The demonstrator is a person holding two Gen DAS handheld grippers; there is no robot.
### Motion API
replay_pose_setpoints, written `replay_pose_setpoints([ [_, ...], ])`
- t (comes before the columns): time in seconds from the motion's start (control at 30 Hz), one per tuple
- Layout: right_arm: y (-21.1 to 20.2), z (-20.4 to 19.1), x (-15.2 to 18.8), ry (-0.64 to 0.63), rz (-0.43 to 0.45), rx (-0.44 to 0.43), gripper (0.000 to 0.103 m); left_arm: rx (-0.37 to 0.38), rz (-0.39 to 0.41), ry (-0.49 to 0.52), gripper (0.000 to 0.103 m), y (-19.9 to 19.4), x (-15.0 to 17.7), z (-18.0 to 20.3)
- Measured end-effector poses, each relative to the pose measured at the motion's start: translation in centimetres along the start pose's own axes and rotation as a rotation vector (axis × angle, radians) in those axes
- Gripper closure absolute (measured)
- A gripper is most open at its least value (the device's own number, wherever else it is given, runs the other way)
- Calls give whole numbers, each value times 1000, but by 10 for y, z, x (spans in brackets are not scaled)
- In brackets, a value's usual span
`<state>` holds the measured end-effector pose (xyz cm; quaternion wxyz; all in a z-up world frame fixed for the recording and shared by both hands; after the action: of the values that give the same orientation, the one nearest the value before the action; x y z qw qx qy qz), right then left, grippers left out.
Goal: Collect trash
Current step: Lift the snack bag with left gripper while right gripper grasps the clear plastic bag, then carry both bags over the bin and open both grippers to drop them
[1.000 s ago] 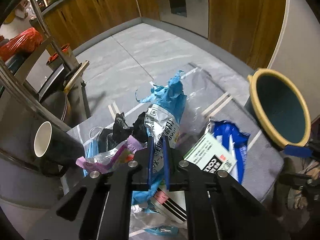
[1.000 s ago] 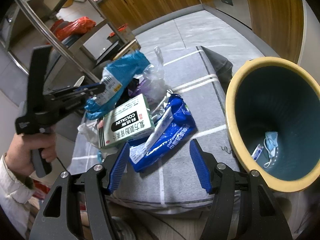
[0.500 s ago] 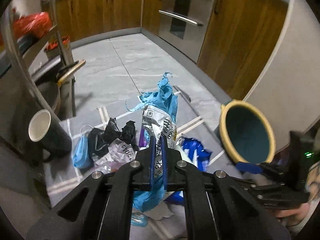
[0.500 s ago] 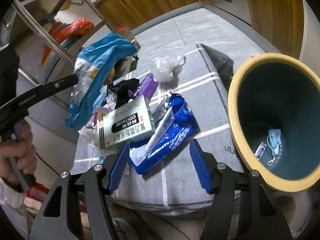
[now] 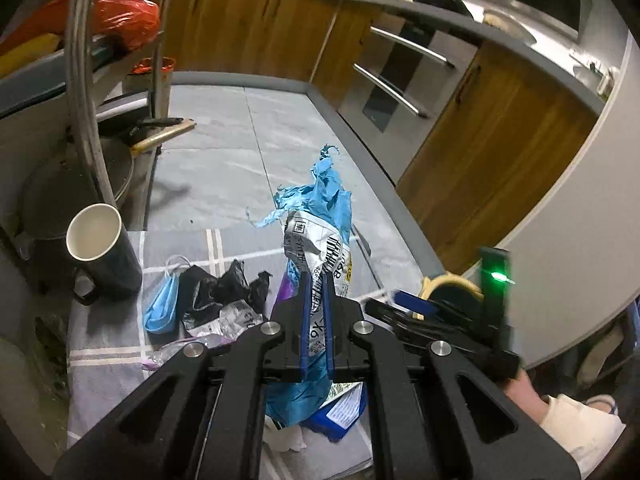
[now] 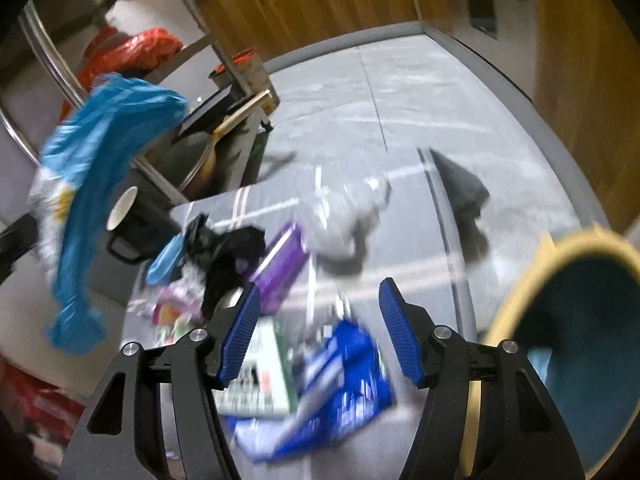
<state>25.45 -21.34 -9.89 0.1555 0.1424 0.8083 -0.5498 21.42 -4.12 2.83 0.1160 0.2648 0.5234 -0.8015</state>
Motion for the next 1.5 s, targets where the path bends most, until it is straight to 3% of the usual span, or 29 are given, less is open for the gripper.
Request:
replay_pose_setpoints([
  [0.2, 47, -8, -29, -49, -43, 76, 59, 8, 33, -41, 98, -9, -10, 0],
  [0.37, 68, -5, -32, -58, -70, 115, 90, 19, 54, -57, 98, -16, -14, 2],
  [0.47, 62, -7, -29, -70, -54, 108, 98, 16, 75, -52, 98, -23, -16, 5],
  [0.83, -26, -12, -17, -105, 76, 88, 99, 38, 100, -13, 98, -34, -15, 26],
  [1.2, -119, -5, 46, -114, 174, 118, 99, 60, 70, 54, 98, -27, 0, 56],
  [1.5, -166, 6, 92, -109, 224, 152, 99, 87, 14, 113, 98, -6, 20, 86],
])
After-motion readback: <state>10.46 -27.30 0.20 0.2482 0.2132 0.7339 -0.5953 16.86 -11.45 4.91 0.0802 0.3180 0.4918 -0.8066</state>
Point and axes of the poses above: each gripper's, at about its wrist camera, not at the fingertips, and y roughly the way its jaws point, z to its right, x to its underside, the point moved 5 cm from there along y, roughly the way its jaws point, and after that the axes turned 8 degrees about -z, right-handed, at the moved point
